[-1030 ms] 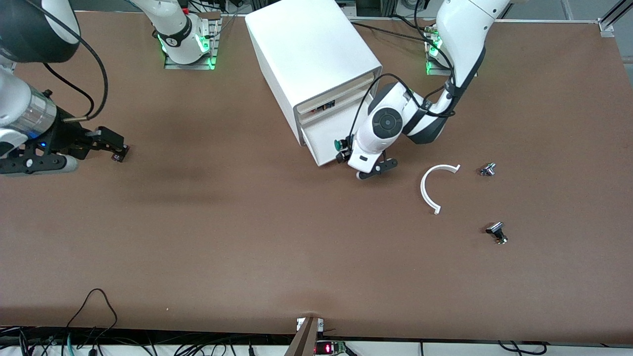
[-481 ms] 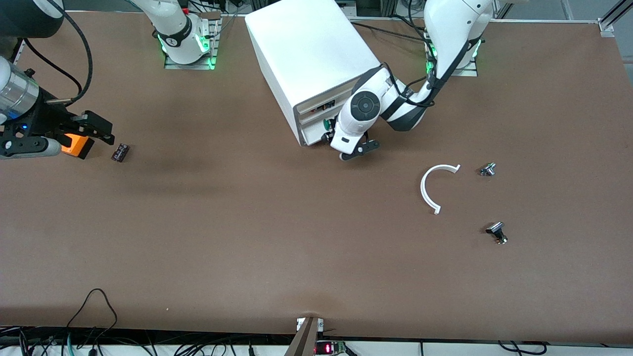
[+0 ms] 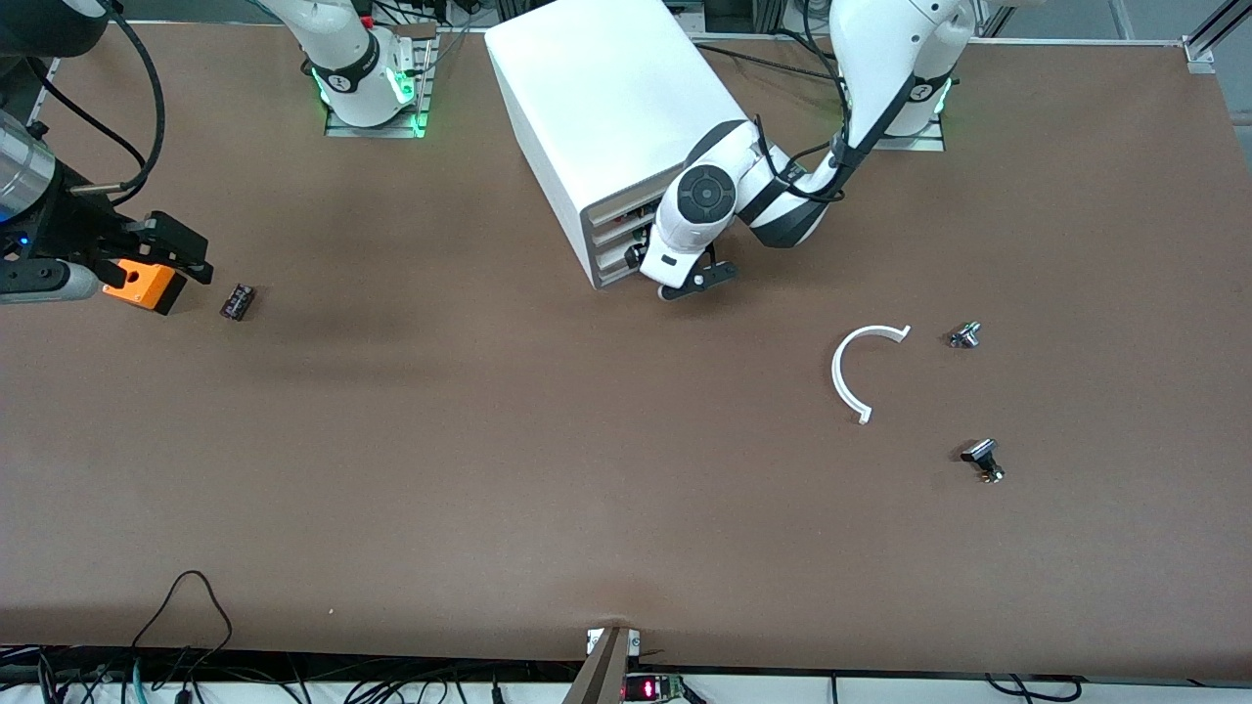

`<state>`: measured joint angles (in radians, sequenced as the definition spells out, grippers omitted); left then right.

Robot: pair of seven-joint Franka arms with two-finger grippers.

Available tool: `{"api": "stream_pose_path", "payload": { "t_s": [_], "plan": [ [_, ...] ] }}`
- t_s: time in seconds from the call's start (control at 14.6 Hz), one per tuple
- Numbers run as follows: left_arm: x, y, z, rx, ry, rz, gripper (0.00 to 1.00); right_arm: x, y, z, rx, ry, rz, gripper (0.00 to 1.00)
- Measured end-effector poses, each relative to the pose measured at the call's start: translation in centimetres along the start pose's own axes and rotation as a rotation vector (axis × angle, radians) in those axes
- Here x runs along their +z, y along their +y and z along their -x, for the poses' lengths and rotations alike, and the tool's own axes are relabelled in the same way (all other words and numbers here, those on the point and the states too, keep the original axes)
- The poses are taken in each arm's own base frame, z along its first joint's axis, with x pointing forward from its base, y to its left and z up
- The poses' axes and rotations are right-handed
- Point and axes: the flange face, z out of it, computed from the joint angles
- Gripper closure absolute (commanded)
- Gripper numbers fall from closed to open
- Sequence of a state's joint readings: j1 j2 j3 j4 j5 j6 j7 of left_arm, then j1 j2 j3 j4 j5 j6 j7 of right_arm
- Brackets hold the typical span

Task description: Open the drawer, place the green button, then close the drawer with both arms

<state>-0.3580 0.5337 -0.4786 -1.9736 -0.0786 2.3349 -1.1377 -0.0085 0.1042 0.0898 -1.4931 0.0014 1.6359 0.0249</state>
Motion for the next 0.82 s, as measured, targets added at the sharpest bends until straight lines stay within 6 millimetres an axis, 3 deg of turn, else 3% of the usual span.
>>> {"api": "stream_pose_path", "payload": {
  "t_s": [0.82],
  "plan": [
    [0.14,0.09,0.52,0.006,-0.006,-0.008,0.01,-0.55,-0.30,0.16,-0.008,0.010,0.002,0.01]
  ]
}}
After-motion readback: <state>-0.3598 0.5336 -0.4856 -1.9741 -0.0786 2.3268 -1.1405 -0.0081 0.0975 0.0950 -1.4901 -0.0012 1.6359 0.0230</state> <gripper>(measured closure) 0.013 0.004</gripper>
